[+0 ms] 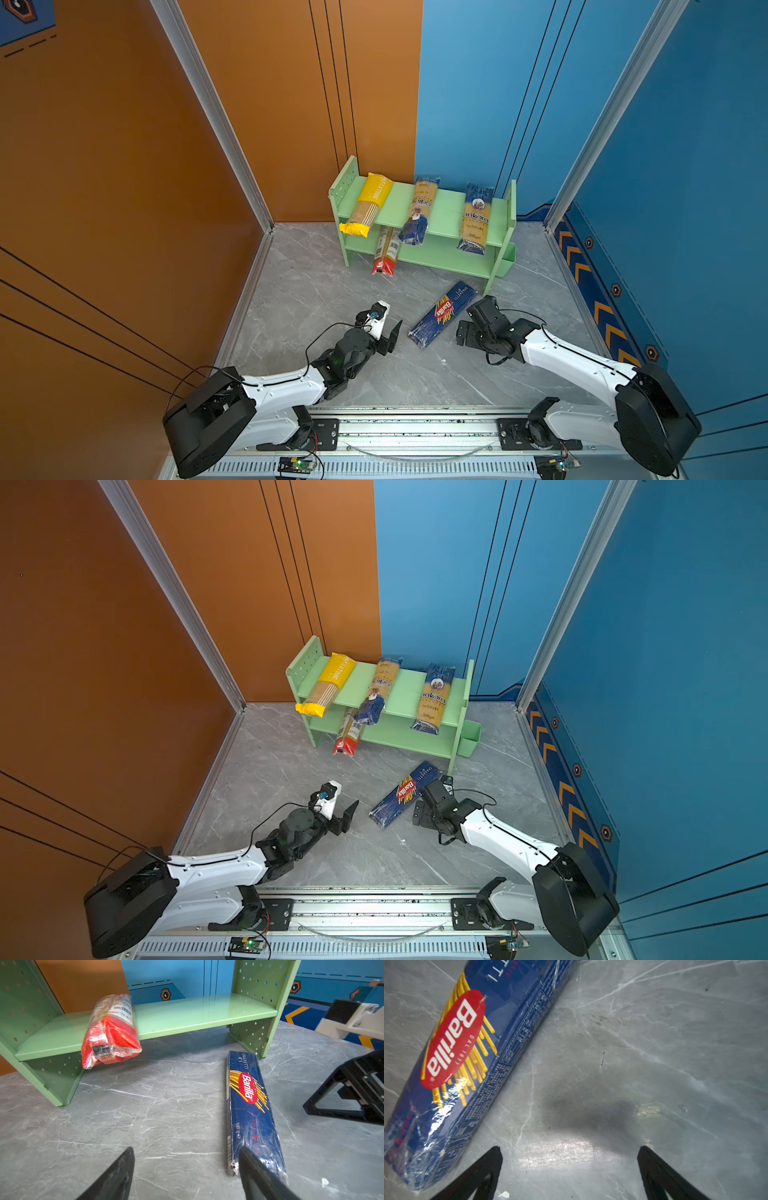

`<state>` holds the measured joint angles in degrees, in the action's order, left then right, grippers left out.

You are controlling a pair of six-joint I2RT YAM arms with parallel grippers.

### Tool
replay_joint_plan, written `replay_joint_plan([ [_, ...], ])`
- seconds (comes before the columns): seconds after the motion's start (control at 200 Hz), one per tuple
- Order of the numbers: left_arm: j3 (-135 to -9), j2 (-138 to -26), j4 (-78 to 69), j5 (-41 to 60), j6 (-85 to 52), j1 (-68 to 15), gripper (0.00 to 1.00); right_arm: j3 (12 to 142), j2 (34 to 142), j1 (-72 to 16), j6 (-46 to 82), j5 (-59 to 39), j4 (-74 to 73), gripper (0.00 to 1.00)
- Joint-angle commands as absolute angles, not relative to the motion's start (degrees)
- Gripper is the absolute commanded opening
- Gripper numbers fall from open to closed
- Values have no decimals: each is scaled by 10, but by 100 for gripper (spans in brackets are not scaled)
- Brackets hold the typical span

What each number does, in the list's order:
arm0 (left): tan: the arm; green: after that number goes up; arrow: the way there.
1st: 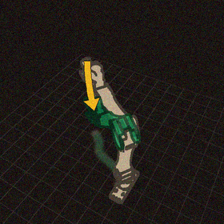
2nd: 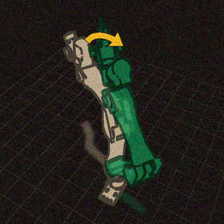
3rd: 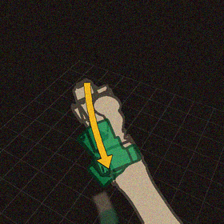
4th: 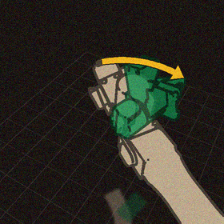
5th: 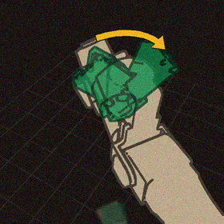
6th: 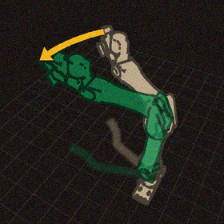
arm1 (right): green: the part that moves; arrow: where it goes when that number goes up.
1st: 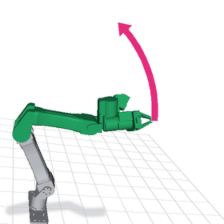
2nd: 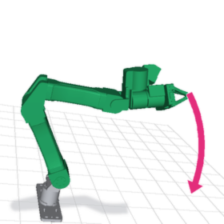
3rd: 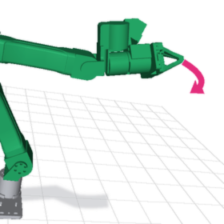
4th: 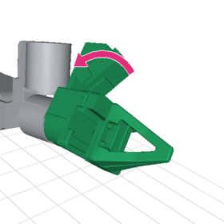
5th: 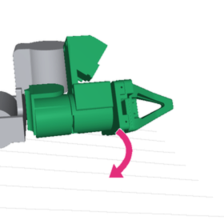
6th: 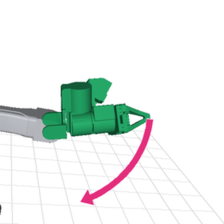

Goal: Place and organize the pasta boxes and bags onto the shelf
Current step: 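Push the blue Barilla box toward the left gripper with the right gripper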

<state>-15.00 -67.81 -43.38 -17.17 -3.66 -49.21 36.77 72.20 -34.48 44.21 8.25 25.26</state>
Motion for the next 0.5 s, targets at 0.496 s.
replay_joint_plan([
  [0.496,-150,-695,-431,-20,-4,-467,85,411,829,-362,459,113,215,100],
])
